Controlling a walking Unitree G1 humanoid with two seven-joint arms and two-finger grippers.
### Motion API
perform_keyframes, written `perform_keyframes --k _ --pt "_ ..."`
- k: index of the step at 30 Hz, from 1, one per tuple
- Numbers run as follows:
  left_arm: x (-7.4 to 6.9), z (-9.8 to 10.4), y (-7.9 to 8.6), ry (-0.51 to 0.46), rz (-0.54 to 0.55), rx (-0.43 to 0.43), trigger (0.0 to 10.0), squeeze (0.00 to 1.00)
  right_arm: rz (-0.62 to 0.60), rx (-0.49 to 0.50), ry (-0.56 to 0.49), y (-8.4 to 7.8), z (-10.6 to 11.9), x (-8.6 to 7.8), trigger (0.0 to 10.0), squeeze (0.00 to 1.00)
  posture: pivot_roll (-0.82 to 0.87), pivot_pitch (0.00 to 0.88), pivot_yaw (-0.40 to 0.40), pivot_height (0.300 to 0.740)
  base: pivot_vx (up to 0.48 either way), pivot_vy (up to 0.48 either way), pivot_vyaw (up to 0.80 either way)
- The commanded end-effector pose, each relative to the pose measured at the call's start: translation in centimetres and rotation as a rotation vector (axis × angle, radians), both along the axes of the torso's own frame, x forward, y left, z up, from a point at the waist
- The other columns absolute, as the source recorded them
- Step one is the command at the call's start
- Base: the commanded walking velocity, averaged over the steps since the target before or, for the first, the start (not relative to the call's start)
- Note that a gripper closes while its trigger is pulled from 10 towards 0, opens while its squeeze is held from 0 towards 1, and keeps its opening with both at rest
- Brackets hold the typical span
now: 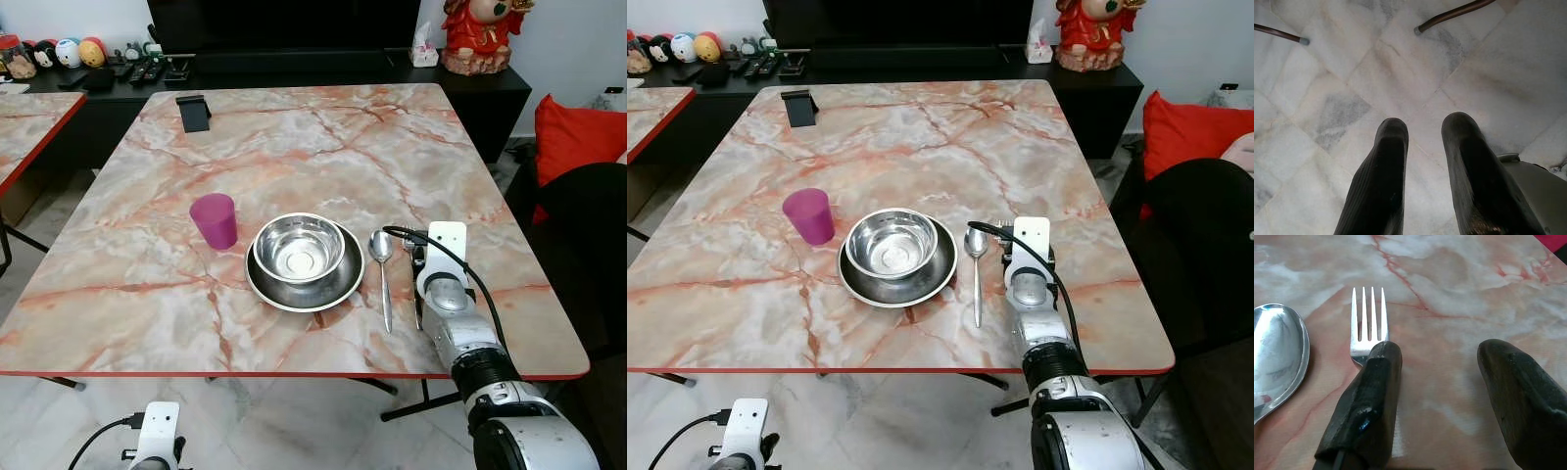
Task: Setting the table
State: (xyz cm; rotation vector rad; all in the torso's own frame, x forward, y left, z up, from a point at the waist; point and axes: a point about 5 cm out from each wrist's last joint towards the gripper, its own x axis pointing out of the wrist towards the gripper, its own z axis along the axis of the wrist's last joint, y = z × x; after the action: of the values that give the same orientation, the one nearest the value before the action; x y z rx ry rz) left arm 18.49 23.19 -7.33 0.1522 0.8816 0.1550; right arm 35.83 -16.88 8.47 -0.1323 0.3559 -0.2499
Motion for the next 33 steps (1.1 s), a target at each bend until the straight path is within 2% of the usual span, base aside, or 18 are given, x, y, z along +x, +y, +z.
perform_keyframes --k 1,23,26,28,29,33 --pt "-0.4 -0.2 0.3 0.025 0.006 0.001 10.0 0.0 0.013 0.009 -0.014 0.5 0.5 0.3 10.0 0.0 -0.02 0.023 0.036 0.74 0.0 0.0 0.0" --pt "-0.4 -0.2 0.3 0.026 0.006 0.002 10.0 0.0 0.012 0.009 -0.014 0.6 0.4 0.3 10.0 0.0 -0.02 0.02 0.036 0.74 0.0 0.0 0.0" --pt "-0.4 -0.2 0.3 0.026 0.005 0.001 10.0 0.0 -0.03 -0.041 -0.039 -0.1 0.7 0.3 10.0 0.0 -0.02 0.017 0.035 0.74 0.0 0.0 0.0" --pt "-0.4 -0.2 0.3 0.026 0.005 0.001 10.0 0.0 -0.097 -0.1 -0.078 -1.2 1.0 0.1 10.0 0.0 -0.02 0.016 0.034 0.74 0.0 0.0 0.0" --pt "-0.4 -0.2 0.3 0.026 0.005 0.001 10.0 0.0 -0.097 -0.1 -0.078 -1.2 1.0 0.1 10.0 0.0 -0.02 0.016 0.034 0.74 0.0 0.0 0.0" --pt "-0.4 -0.2 0.4 0.025 0.002 0.001 10.0 0.0 -0.145 -0.087 -0.199 -2.0 1.9 -0.4 10.0 0.0 -0.02 0.014 0.032 0.74 0.0 0.0 0.0"
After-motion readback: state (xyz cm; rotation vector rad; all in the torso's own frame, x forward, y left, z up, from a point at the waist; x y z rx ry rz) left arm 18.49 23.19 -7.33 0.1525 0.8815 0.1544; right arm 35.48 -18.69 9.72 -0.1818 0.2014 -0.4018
